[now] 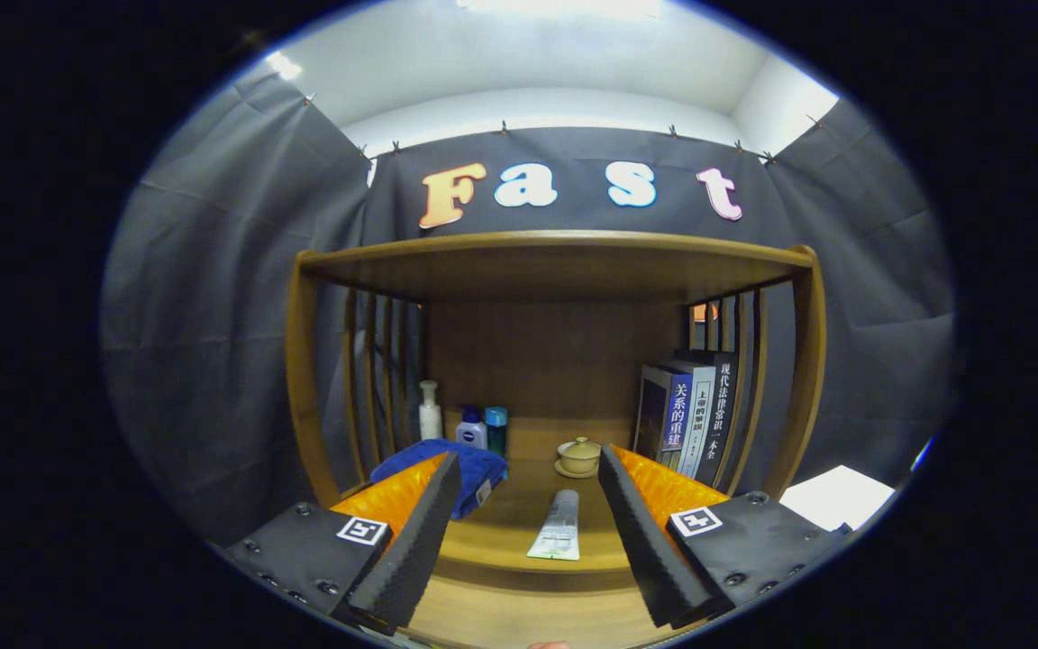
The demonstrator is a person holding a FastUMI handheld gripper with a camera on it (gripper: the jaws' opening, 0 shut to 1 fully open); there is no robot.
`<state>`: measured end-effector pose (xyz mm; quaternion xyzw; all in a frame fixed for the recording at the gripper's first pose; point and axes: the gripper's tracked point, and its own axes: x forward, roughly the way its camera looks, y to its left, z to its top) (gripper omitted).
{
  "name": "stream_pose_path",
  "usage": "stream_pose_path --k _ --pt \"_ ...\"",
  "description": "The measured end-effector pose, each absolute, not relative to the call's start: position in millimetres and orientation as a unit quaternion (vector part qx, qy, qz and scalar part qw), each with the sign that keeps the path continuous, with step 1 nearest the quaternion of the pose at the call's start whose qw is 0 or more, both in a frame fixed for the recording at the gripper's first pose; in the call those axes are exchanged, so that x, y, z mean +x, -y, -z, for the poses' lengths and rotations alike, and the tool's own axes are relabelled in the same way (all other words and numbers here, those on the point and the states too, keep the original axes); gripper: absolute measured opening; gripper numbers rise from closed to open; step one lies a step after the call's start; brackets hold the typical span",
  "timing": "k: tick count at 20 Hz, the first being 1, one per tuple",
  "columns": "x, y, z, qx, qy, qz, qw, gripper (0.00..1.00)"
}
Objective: Pull open the drawer, take out the items inside it, and place them on the countertop above the cabinet.
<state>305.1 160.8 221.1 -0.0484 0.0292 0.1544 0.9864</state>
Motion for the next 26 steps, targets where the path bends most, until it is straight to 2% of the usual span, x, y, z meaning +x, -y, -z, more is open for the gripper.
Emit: stream_pose_path --k 7,26 --pt "232 -179 -172 -0.055 -0.019 -0.165 0.985 0.98" --pt "161 -141 -61 -0.026 -0.030 -0.123 0.992 0.99"
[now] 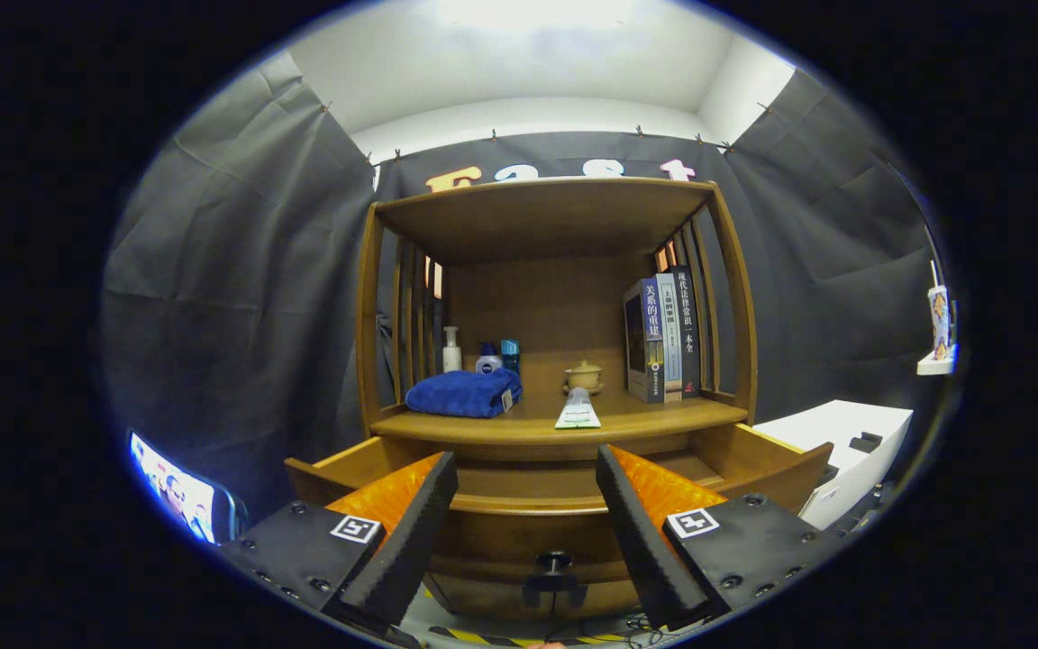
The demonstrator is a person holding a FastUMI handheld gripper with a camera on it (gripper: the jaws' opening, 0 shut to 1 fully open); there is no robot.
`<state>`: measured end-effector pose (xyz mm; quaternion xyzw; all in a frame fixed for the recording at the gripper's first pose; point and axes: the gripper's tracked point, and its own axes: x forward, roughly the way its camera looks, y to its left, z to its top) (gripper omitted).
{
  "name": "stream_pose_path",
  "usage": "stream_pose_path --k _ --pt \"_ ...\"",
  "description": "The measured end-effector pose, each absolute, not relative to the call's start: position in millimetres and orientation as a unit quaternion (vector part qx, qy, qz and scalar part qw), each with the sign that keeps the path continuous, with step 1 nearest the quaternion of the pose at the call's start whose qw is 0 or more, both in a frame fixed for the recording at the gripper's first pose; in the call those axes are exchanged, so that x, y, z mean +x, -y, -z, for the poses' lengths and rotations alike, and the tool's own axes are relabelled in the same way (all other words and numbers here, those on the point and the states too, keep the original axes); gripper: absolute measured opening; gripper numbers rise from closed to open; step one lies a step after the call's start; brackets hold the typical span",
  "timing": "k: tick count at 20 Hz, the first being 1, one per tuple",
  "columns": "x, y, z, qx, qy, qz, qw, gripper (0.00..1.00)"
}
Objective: Pull open the drawer, take out the items inside it, and place them on the countertop above the cabinet.
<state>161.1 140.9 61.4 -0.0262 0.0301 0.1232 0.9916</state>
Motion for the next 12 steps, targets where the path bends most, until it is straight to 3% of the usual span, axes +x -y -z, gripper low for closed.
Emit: stream_pose_path --k 12 --pt "174 -125 21 -0.051 -0.086 -0.090 0.991 0.99"
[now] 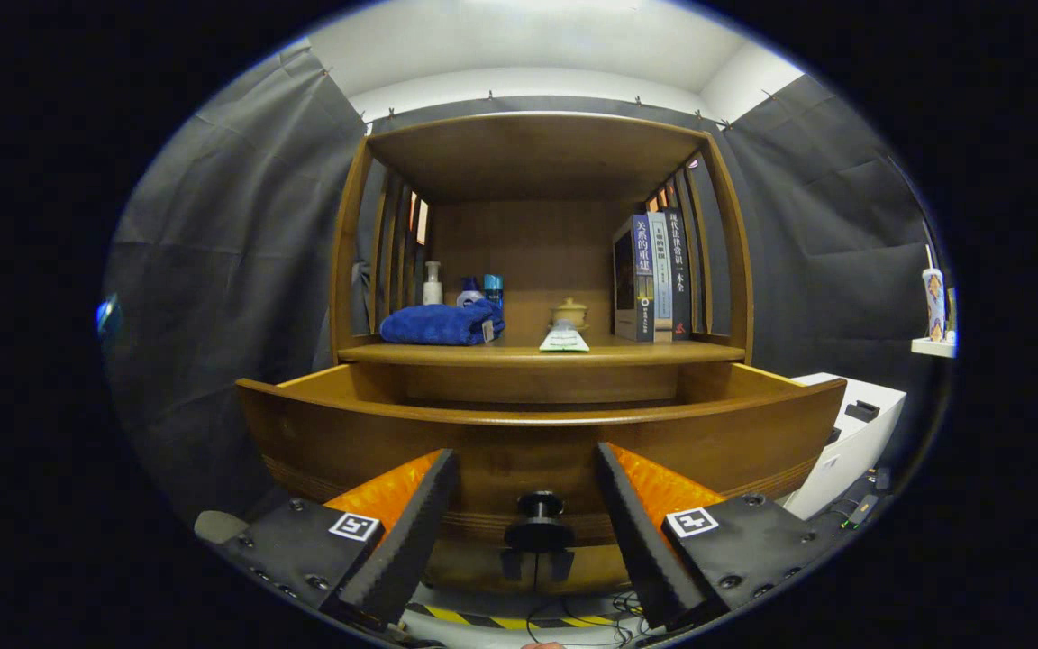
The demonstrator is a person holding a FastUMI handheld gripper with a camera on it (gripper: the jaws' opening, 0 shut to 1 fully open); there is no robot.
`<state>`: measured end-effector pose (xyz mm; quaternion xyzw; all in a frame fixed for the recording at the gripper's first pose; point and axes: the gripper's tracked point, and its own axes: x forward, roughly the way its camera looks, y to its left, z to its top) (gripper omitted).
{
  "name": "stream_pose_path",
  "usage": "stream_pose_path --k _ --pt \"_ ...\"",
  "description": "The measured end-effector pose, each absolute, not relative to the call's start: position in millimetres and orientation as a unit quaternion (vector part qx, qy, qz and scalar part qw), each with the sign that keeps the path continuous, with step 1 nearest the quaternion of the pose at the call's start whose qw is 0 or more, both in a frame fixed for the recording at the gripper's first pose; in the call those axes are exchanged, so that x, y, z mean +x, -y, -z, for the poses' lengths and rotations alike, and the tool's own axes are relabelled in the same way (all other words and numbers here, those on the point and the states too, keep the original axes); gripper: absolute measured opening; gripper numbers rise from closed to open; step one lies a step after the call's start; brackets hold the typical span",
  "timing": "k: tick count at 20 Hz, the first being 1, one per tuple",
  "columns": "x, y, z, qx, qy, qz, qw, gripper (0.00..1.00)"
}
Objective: Pull open the drawer, take out the items inside it, and place them on the countertop above the cabinet.
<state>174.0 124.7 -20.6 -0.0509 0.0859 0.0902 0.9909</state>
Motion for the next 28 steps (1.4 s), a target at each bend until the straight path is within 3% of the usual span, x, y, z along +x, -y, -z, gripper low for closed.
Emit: stream_pose_path --k 8,28 --pt "179 -124 25 -0.059 -0.073 -0.066 0.993 0.99" --pt "206 -123 21 -0.058 -0.063 -0.077 0.993 0.98"
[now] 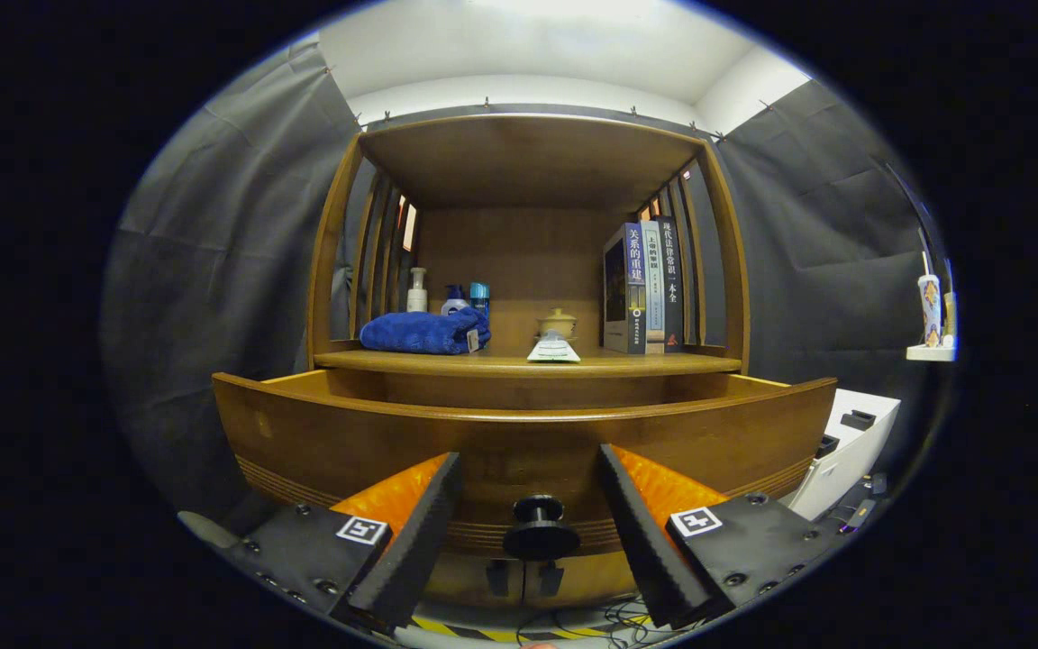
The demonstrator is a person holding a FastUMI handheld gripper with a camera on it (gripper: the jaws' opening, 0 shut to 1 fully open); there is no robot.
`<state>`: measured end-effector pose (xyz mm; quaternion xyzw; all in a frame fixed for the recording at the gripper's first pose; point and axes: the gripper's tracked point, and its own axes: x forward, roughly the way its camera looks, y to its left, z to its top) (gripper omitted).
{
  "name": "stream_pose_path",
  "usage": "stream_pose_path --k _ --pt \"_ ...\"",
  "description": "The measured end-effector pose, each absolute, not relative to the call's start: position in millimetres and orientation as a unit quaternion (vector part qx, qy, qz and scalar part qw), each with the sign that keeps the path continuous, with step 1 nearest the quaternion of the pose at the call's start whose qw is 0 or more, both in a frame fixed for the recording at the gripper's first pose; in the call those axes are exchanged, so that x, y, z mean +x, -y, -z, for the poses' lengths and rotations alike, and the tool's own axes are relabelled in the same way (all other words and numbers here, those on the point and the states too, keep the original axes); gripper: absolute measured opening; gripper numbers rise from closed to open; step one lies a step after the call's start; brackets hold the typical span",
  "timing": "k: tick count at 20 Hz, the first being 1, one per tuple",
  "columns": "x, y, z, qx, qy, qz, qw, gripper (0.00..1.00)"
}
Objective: Pull open the drawer, take out the items inside it, and place them on the countertop above the cabinet.
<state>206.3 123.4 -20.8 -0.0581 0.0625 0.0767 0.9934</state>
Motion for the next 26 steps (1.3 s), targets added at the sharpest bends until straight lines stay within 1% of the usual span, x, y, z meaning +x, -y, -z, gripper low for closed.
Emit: stream_pose_path --k 16,23,26 --pt "312 -140 39 -0.081 -0.095 -0.074 0.989 0.98" --pt "335 -143 42 -0.089 -0.095 -0.073 0.989 0.98" --pt "337 -145 39 -0.119 -0.075 -0.074 0.987 0.98"
